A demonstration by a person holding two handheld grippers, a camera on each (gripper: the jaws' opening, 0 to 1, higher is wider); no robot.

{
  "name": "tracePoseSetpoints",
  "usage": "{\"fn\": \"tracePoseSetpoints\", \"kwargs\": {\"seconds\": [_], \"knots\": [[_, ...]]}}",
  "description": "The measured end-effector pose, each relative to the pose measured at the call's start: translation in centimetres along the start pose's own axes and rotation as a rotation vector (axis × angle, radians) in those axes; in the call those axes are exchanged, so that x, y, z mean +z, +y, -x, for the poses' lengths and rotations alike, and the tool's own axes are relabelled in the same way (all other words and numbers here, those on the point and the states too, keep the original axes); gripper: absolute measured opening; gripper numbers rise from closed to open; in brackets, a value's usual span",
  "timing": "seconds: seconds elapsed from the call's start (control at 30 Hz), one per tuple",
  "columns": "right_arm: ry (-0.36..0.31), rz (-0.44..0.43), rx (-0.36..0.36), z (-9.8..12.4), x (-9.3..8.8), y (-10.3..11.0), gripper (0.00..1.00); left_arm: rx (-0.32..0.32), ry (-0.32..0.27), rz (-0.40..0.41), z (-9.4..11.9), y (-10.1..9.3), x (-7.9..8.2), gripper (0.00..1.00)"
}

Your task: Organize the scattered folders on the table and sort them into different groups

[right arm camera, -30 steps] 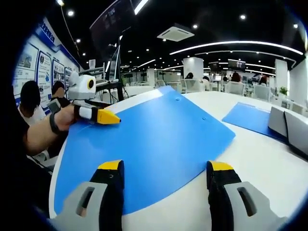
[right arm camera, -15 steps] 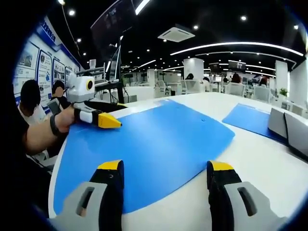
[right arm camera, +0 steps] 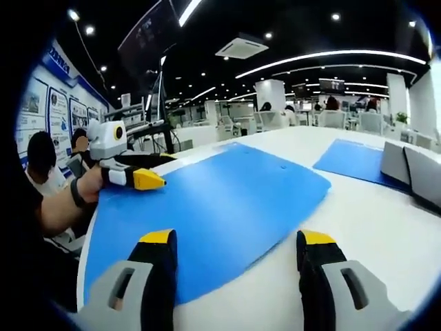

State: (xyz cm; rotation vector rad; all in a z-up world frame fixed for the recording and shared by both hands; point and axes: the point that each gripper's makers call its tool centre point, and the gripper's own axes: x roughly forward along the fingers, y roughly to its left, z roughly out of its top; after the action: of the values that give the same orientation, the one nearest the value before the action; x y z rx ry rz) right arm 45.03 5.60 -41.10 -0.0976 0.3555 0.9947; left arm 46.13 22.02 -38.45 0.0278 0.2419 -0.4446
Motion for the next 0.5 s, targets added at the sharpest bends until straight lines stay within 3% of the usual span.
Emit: {"fn": "tracePoseSetpoints", "kwargs": {"seconds": [0.13, 0.5], "knots": [[0.006, 0.018, 0.015, -0.02, -0.16, 0.46, 0.77, -0.009, -0.005, 0.009, 0.12, -0.05, 0.02, 0.70], [-0.003, 0.027, 0.035, 0.32, -0.04, 0.86, 0.78, -0.015, -0.008, 0.034, 0.45, -0.21, 0.10, 0.69]]}}
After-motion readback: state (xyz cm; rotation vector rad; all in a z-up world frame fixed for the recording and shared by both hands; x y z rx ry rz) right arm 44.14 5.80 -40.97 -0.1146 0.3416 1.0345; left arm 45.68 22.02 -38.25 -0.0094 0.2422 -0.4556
